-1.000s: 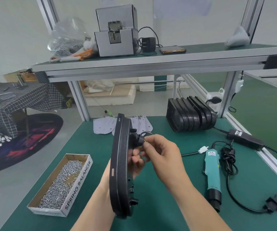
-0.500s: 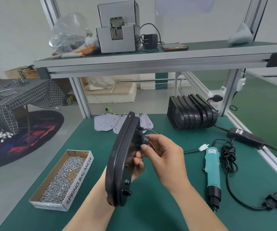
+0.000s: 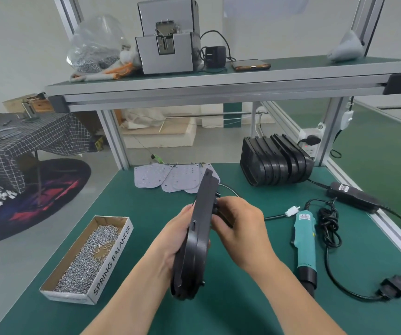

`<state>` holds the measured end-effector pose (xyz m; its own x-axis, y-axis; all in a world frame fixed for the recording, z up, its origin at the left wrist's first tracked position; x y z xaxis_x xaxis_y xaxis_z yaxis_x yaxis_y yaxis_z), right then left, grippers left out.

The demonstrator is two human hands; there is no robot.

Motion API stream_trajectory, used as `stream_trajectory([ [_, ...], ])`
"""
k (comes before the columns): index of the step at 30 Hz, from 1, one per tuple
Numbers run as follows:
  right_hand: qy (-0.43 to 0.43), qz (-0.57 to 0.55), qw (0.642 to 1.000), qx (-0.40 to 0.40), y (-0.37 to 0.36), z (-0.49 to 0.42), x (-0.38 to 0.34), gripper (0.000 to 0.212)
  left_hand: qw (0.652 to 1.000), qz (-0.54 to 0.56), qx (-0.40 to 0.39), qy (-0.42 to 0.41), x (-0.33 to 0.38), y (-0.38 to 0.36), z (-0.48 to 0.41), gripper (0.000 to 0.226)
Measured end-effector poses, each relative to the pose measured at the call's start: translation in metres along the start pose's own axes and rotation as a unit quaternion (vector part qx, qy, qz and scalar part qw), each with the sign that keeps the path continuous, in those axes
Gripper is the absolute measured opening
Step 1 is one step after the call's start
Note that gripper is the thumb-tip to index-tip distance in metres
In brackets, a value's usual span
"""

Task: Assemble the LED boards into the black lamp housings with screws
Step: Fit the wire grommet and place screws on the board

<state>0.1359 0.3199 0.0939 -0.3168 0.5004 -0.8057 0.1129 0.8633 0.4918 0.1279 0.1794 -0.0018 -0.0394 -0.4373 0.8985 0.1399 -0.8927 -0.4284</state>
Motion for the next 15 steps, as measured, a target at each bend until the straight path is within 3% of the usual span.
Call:
stream_trajectory([
  [4,0.022,-0.023,0.996,-0.083,-0.006,0.006,0.006,0.033,0.996,-0.026,-0.018,-0.083,0.020,-0.002,0.000,0.023],
  [6,-0.026,-0.071,0.997,0.009,0.019,0.000,0.023,0.031,0.989,-0.068,-0.006,-0.129,0.031,0.007,-0.004,0.027],
  [7,-0.097,-0.150,0.983,0.039,0.030,-0.002,0.039,0.017,0.983,-0.096,0.003,-0.154,0.037,0.008,-0.004,0.026],
  [8,-0.181,-0.243,0.953,0.003,0.026,-0.006,0.055,0.015,0.976,-0.127,0.008,-0.177,0.041,0.009,-0.004,0.023],
  [10,-0.313,-0.344,0.862,-0.204,-0.013,0.001,0.070,0.057,0.959,-0.185,0.002,-0.213,0.044,0.006,-0.004,0.020],
  [11,-0.338,-0.363,0.822,-0.280,-0.027,0.010,0.070,0.066,0.950,-0.213,-0.010,-0.226,0.043,0.000,-0.003,0.023],
  [13,-0.327,-0.412,0.784,-0.328,-0.038,0.016,0.065,0.050,0.935,-0.256,-0.037,-0.241,0.036,-0.010,-0.002,0.027],
  [15,-0.304,-0.422,0.806,-0.282,-0.036,0.009,0.070,0.019,0.927,-0.277,-0.053,-0.246,0.030,-0.018,-0.003,0.027],
])
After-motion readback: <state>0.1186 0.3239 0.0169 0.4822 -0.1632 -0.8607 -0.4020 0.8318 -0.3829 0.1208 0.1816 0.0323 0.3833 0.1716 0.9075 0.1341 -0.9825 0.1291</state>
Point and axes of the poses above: each hand's wrist, its own z-axis away from the middle knuckle, its own y-axis out of the back of the hand, x = y × z, the point moved 9 cm from there along -z, towards the middle knuckle, and after that the axes turned 14 degrees about -y, right-handed, at the moved point
